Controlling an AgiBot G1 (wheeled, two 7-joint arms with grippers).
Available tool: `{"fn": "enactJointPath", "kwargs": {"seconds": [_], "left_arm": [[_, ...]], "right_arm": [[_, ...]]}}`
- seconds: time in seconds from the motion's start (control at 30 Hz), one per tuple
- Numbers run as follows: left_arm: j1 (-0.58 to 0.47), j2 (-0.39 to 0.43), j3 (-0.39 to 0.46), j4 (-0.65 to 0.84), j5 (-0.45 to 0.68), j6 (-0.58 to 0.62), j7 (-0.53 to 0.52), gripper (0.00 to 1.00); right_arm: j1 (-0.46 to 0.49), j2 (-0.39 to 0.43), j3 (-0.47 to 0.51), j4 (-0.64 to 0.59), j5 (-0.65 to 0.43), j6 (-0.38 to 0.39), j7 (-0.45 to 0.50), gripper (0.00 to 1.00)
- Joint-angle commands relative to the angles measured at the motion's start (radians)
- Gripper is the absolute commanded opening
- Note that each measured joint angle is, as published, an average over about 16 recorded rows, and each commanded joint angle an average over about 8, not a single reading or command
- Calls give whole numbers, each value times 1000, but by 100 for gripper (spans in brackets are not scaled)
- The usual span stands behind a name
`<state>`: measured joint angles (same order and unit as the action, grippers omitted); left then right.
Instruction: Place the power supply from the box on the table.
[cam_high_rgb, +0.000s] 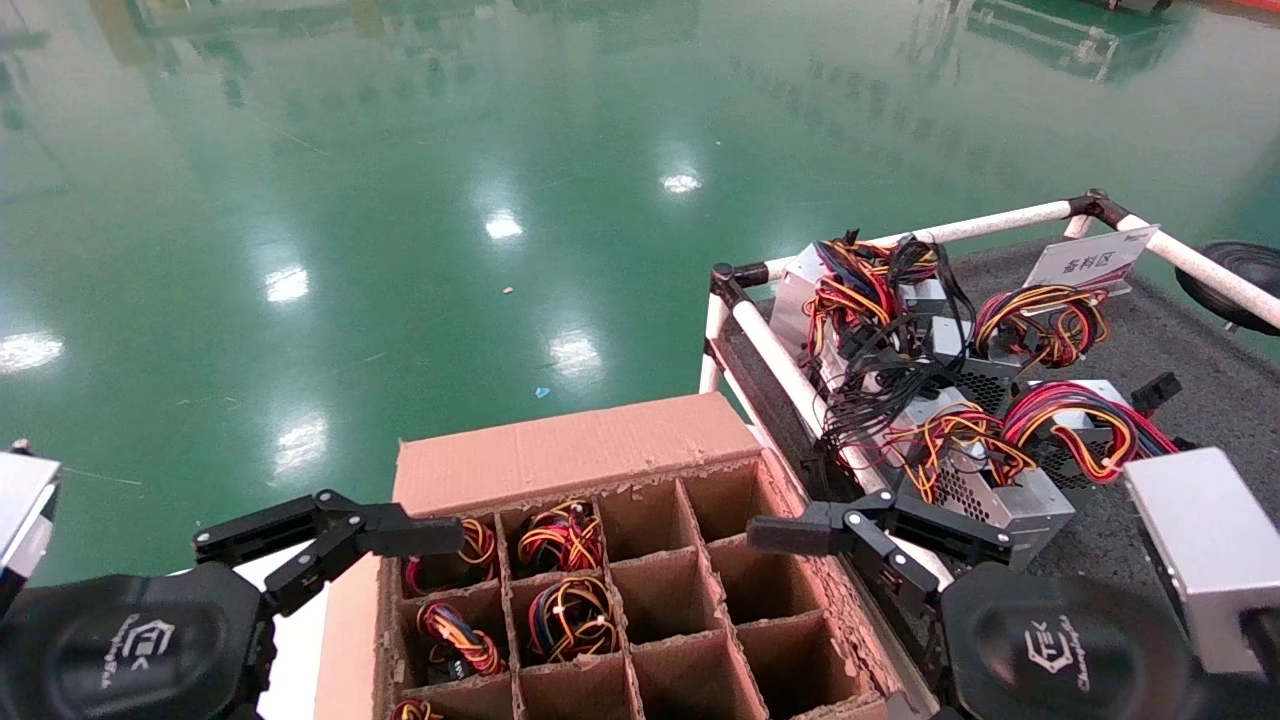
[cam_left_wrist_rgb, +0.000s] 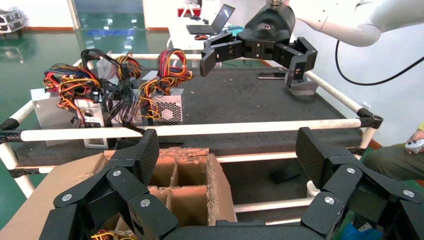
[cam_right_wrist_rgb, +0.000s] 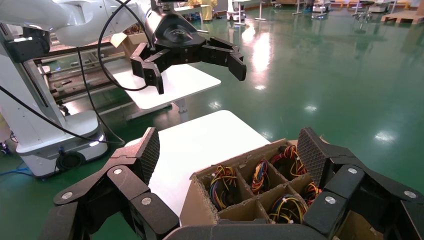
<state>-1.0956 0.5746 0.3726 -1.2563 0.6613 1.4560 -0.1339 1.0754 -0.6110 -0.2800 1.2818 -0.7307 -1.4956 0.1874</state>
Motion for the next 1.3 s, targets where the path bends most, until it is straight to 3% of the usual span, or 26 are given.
{"fn": "enactJointPath", "kwargs": {"seconds": [0.03,0.13,0.17,0.4,0.47,1.3], "left_arm": [[0,0,0,0,0,0,0,100],[0,0,0,0,0,0,0,99],[0,0,0,0,0,0,0,94],[0,0,0,0,0,0,0,11],[0,0,0,0,0,0,0,0],[0,0,0,0,0,0,0,0]], "right_arm": [[0,0,0,0,0,0,0,100],[0,0,0,0,0,0,0,100],[0,0,0,0,0,0,0,100],[0,0,0,0,0,0,0,100],[0,0,0,0,0,0,0,100],[0,0,0,0,0,0,0,100]]}}
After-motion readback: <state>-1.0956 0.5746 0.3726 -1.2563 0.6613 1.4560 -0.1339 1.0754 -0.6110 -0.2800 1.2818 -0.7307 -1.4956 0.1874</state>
